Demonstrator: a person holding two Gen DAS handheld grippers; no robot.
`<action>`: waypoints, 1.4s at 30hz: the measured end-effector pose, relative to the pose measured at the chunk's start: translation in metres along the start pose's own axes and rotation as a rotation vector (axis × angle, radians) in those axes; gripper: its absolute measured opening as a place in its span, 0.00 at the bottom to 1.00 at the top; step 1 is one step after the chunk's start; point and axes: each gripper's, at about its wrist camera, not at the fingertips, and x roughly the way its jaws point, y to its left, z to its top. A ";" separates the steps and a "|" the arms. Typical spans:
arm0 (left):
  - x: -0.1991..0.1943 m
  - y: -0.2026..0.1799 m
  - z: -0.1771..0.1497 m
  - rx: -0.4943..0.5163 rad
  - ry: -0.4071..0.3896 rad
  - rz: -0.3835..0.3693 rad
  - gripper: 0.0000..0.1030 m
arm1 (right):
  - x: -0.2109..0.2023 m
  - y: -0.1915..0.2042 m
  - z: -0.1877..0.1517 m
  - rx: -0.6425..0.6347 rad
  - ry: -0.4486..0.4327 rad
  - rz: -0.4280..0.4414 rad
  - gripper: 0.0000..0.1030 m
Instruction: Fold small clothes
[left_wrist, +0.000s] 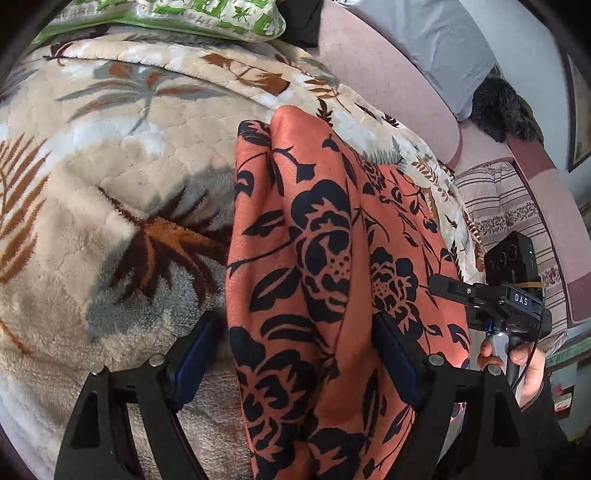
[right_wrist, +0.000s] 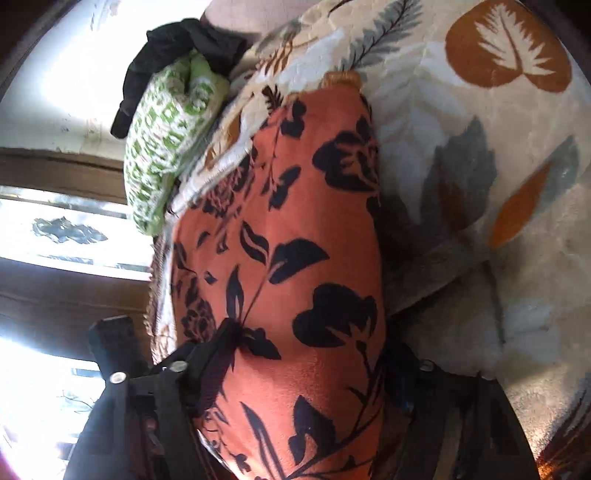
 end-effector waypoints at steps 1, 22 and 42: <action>0.001 -0.004 0.000 0.016 0.002 0.004 0.75 | -0.002 0.004 -0.001 -0.014 -0.018 -0.001 0.62; 0.065 -0.148 0.053 0.181 -0.067 0.055 0.43 | -0.132 0.014 0.063 -0.273 -0.238 -0.161 0.34; 0.039 -0.145 0.026 0.172 -0.104 0.386 0.72 | -0.097 -0.004 0.013 -0.173 -0.248 -0.226 0.85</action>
